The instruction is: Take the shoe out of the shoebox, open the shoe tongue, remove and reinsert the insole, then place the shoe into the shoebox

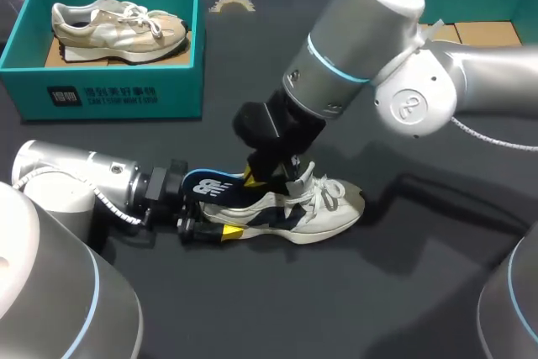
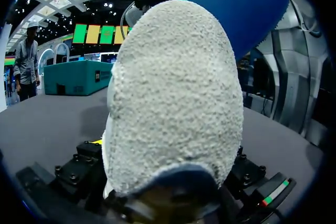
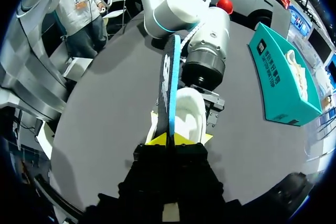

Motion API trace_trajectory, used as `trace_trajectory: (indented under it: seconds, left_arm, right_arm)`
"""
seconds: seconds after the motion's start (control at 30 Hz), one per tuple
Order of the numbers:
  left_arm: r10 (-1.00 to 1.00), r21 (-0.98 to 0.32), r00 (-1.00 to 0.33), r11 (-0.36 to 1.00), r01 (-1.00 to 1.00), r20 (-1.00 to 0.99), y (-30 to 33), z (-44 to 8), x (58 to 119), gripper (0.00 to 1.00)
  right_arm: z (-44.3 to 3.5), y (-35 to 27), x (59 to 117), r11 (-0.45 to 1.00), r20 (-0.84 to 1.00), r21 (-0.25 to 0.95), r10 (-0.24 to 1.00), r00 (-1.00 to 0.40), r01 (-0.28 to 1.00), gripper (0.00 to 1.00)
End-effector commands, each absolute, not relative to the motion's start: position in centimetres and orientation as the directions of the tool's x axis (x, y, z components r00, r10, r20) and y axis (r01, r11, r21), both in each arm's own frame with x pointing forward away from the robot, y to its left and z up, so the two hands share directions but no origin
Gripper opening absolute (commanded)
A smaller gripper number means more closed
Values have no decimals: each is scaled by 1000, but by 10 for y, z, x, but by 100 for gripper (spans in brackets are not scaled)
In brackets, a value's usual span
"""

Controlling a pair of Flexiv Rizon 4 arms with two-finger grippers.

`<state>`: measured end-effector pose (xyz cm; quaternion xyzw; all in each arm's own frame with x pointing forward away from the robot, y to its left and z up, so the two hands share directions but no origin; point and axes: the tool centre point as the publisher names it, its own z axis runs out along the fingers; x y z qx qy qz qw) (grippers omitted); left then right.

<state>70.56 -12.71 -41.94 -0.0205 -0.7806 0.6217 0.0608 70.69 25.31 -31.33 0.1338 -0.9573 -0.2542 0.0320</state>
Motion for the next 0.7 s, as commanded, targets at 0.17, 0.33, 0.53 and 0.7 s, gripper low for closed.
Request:
trace_trajectory:
  seconds: [0.17,0.33,0.53,0.7]
  left_arm:
    - [108,-973,-992,227,-44,70,-127,-421,706,0]
    - [108,-973,-992,227,-44,70,-127,-421,706,0]
    - [108,-973,-992,227,-44,70,-127,-421,706,0]
    - [108,-973,-992,227,-44,70,-127,-421,706,0]
  right_arm:
    - [-312,257,712,852,39,481,-255,-966,-206,58]
    - [-309,256,715,858,58,478,-244,-968,-187,64]
    - [-305,260,720,858,126,492,-239,-963,-149,56]
    - [-301,264,721,861,207,498,-231,-951,-100,47]
